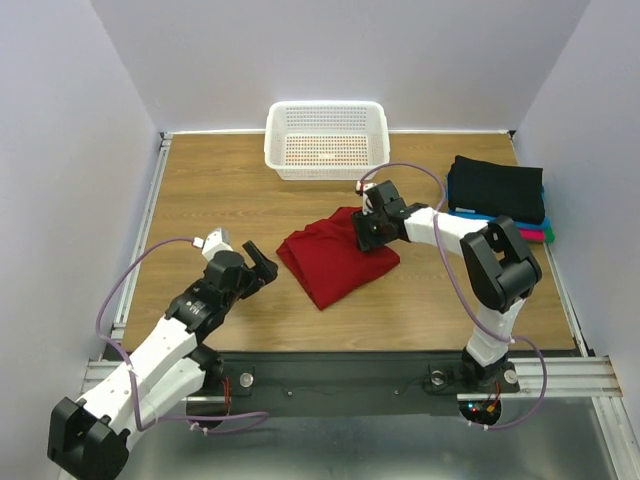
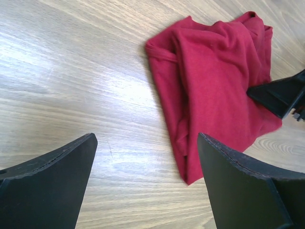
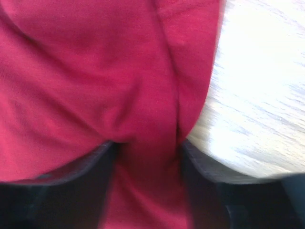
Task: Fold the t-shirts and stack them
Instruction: Neatly place the folded tshirt to the corner
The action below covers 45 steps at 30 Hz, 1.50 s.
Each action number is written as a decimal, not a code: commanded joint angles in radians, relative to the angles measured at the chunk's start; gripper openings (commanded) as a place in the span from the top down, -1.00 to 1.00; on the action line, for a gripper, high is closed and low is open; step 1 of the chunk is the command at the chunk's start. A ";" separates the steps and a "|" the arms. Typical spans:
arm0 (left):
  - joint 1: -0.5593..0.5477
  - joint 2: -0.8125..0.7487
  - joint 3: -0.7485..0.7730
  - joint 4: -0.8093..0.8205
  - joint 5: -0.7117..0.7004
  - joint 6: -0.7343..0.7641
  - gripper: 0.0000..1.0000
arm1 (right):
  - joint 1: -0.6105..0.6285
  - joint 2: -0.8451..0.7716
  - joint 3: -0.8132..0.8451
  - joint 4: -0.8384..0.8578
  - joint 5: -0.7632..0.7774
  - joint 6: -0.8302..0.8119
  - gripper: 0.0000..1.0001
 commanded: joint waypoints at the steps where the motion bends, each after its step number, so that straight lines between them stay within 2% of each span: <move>1: -0.001 -0.039 0.045 -0.035 -0.048 -0.004 -0.97 | 0.010 0.056 -0.042 0.037 -0.084 0.018 0.03; 2: 0.000 -0.045 0.046 -0.040 -0.051 -0.004 -0.97 | 0.010 0.048 -0.048 0.040 -0.091 0.015 0.17; 3: 0.000 -0.056 0.045 -0.047 -0.053 -0.002 -0.97 | 0.011 0.026 -0.058 0.046 -0.105 0.011 0.54; 5: 0.000 -0.064 0.042 -0.049 -0.051 -0.005 -0.97 | 0.010 -0.008 -0.078 0.051 -0.102 0.009 0.67; 8: 0.000 -0.076 0.037 -0.034 -0.041 -0.005 -0.97 | 0.010 -0.093 -0.106 0.054 0.002 0.014 0.87; 10: 0.000 -0.076 0.045 -0.035 -0.044 0.000 -0.97 | 0.008 -0.157 -0.118 0.052 0.178 0.024 0.99; 13: 0.000 -0.067 0.061 -0.060 -0.064 0.003 -0.97 | -0.010 -0.224 -0.128 0.033 0.362 -0.017 0.99; 17: 0.000 -0.054 0.066 -0.041 -0.055 0.015 -0.97 | -0.081 -0.338 -0.126 0.013 0.384 -0.104 0.99; 21: 0.000 -0.021 0.121 -0.047 -0.067 0.049 -0.97 | -0.180 -0.403 -0.030 -0.027 0.376 -0.212 0.99; 34: 0.004 0.033 0.192 -0.047 -0.096 0.121 -0.97 | -0.332 -0.256 0.316 -0.170 0.429 -0.332 0.99; 45: 0.005 0.030 0.195 -0.061 -0.110 0.124 -0.97 | -0.397 -0.125 0.612 -0.292 0.413 -0.416 0.99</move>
